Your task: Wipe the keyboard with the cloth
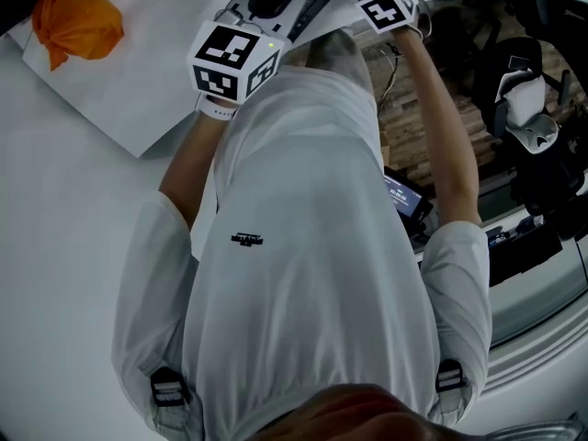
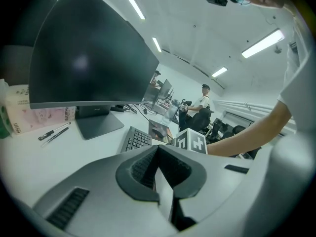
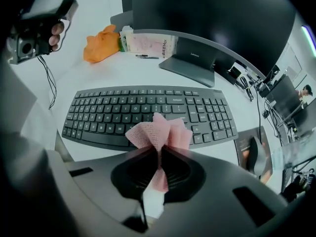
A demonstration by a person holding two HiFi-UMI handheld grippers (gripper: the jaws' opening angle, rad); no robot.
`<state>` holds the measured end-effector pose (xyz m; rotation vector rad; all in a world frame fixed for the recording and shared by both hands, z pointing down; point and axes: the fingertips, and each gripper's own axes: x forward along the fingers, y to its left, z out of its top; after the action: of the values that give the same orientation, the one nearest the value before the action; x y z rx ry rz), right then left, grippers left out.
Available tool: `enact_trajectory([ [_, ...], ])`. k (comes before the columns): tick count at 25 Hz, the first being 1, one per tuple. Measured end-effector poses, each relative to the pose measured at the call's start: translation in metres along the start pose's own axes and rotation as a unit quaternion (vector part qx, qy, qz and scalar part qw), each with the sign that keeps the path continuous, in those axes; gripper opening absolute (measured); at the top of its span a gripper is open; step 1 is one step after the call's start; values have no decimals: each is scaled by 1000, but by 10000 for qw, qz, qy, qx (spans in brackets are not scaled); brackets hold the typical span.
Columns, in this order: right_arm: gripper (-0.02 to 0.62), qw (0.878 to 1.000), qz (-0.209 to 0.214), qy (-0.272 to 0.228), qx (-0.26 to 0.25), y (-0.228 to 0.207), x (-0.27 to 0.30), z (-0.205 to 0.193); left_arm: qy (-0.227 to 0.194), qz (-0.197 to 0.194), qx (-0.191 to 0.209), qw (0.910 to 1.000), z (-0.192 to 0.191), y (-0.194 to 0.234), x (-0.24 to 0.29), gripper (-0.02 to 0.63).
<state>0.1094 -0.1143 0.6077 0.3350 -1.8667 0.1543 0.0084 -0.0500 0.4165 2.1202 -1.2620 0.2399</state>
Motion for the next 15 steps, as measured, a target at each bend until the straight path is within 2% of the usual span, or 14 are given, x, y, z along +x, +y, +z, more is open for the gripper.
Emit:
enact_trajectory([
  [15,31,9992,189,19,344,71,-4,-3,-65,76,0,9999,-16,12,-33,20],
])
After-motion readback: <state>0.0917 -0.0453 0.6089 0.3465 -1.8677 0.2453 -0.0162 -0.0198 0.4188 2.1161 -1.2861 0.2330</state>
